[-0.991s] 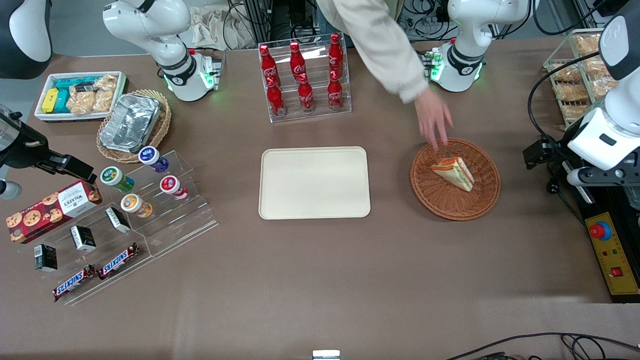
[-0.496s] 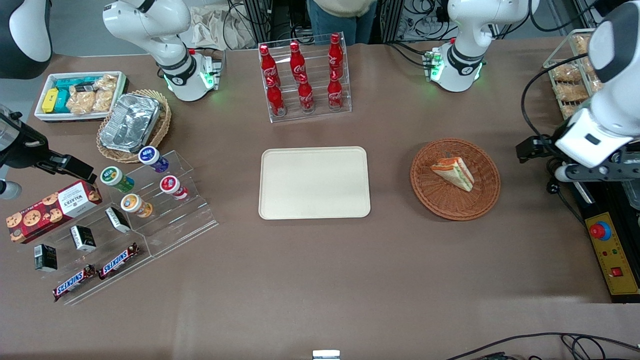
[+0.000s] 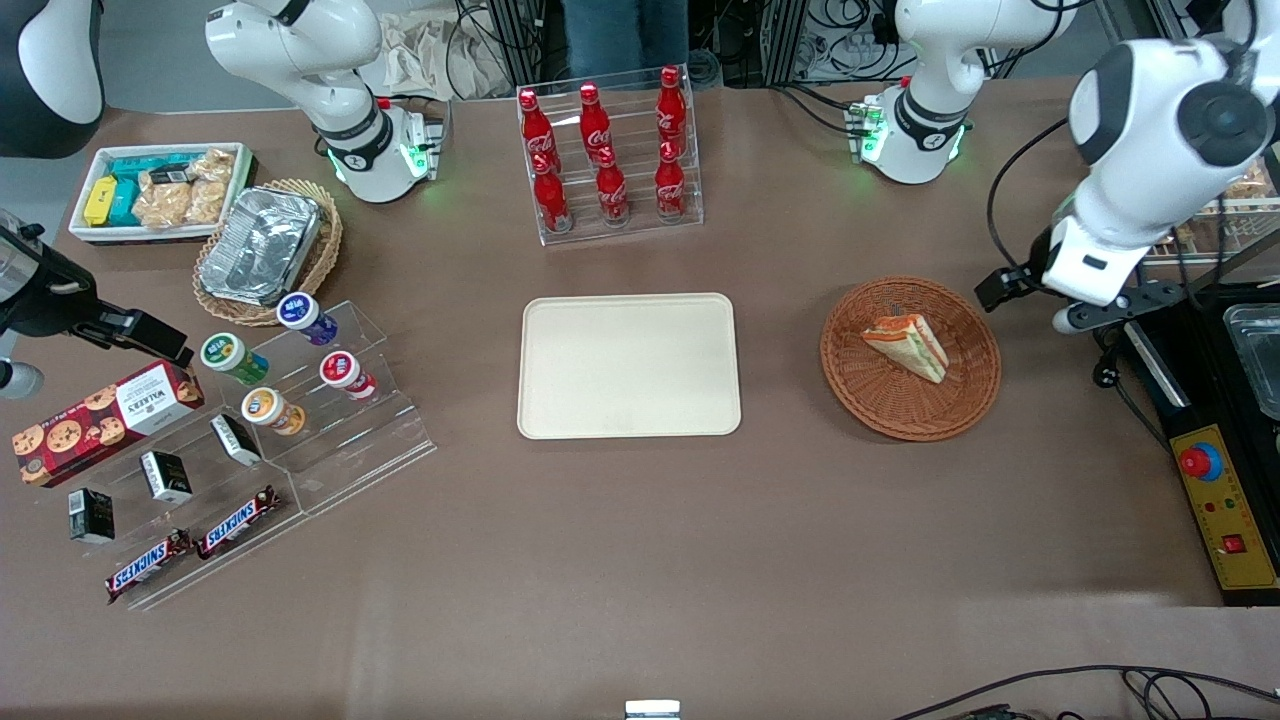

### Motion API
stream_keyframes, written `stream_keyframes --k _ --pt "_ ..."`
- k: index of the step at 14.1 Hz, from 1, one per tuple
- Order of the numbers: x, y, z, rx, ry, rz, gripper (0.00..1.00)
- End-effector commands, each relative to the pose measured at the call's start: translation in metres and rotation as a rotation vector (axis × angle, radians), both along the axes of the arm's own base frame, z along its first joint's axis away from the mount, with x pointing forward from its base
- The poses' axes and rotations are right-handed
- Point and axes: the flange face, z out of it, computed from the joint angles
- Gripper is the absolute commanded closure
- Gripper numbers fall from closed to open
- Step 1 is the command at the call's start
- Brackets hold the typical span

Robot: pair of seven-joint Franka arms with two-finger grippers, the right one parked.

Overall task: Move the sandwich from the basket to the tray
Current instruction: 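Move the left gripper down over the wrapped sandwich in the wicker basket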

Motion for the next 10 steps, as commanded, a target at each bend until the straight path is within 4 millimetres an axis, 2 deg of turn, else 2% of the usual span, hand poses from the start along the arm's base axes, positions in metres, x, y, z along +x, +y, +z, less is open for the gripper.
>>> stream_keyframes --k 1,4,7,10 --pt "0.004 -0.021 -0.03 0.017 0.03 0.155 0.0" --pt "0.01 -0.038 -0.064 0.03 0.033 0.278 0.0" --pt "0.001 -0.045 -0.105 0.015 -0.013 0.338 0.0" --pt "0.001 -0.056 -0.133 0.013 -0.012 0.391 0.0"
